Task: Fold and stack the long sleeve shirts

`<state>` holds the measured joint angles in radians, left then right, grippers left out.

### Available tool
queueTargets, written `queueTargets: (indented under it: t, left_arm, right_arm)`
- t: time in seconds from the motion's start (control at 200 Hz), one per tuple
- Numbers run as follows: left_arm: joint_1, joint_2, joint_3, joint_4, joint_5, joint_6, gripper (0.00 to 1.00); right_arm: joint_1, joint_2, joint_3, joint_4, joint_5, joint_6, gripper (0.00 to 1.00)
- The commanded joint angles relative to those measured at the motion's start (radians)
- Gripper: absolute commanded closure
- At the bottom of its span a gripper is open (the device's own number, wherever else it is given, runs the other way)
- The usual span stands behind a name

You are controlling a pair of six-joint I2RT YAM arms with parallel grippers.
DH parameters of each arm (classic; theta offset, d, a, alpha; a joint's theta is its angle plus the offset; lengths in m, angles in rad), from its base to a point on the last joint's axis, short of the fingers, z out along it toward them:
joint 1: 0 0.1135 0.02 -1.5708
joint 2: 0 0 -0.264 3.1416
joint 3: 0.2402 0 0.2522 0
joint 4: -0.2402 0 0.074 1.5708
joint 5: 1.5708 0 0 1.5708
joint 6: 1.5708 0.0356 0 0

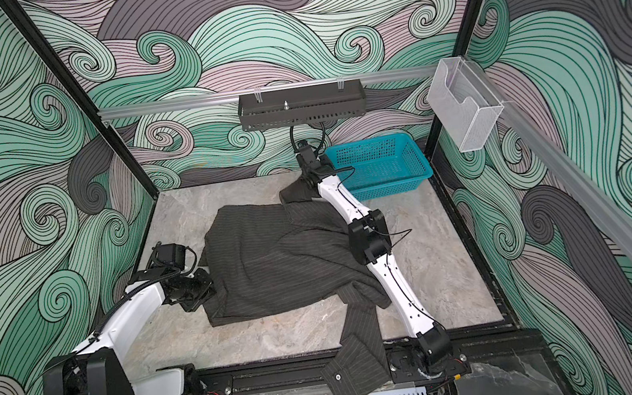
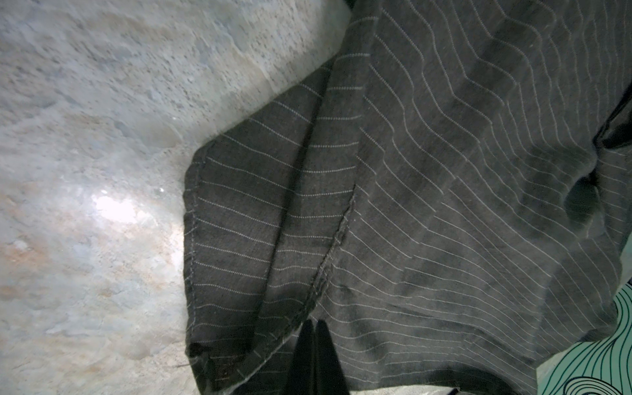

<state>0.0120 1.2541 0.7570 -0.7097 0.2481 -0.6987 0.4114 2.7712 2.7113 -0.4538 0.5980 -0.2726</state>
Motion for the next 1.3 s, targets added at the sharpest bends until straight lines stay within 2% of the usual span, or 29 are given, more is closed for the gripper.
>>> queueTargets:
  t: [0.0, 0.14, 0.245, 0.365, 0.47, 0.57, 0.635, 0.781, 0.881, 0.991, 1.116, 1.236, 1.296]
  left_arm:
    - [0.008, -0.016, 0.06, -0.056, 0.002, 0.016, 0.92]
    - [0.009, -0.076, 0.103, -0.127, -0.046, 0.023, 0.66]
    - [0.01, -0.122, 0.129, -0.172, -0.081, 0.032, 0.54]
    - [0.009, -0.155, 0.105, -0.151, -0.019, 0.037, 0.53]
    - [-0.016, -0.152, 0.047, -0.084, 0.037, 0.0, 0.59]
    - [-0.087, -0.108, 0.025, -0.051, 0.039, -0.023, 0.63]
    - [-0.136, -0.079, 0.016, -0.02, 0.046, -0.051, 0.64]
    - [-0.236, -0.033, -0.01, 0.048, 0.007, -0.104, 0.63]
    - [-0.262, 0.024, -0.058, 0.105, 0.008, -0.129, 0.63]
    - [-0.271, 0.102, -0.122, 0.17, 0.005, -0.152, 0.63]
    - [-0.242, 0.144, -0.197, 0.145, -0.068, -0.183, 0.64]
    - [-0.112, 0.027, -0.321, 0.152, -0.081, -0.213, 0.61]
    - [-0.071, -0.046, -0.333, 0.108, -0.106, -0.243, 0.61]
  right_arm:
    - [0.017, -0.105, 0.032, -0.018, -0.139, 0.001, 0.38]
    - [0.056, -0.284, -0.046, -0.227, -0.14, 0.111, 0.21]
    - [0.091, -0.514, -0.328, -0.309, -0.124, 0.228, 0.15]
    - [0.124, -0.785, -0.715, -0.318, -0.145, 0.385, 0.15]
    - [0.134, -0.978, -1.011, -0.336, -0.235, 0.538, 0.2]
    - [0.138, -1.105, -1.26, -0.329, -0.34, 0.643, 0.26]
    - [0.141, -1.151, -1.394, -0.311, -0.418, 0.687, 0.3]
    - [0.151, -1.221, -1.631, -0.229, -0.53, 0.76, 0.44]
    - [0.154, -1.238, -1.733, -0.171, -0.591, 0.8, 0.52]
    - [0.167, -1.223, -1.81, -0.131, -0.638, 0.827, 0.55]
    - [0.217, -1.217, -1.885, -0.119, -0.663, 0.866, 0.56]
    - [0.326, -1.239, -1.959, -0.122, -0.664, 0.924, 0.55]
    - [0.382, -1.253, -2.002, -0.121, -0.672, 0.962, 0.54]
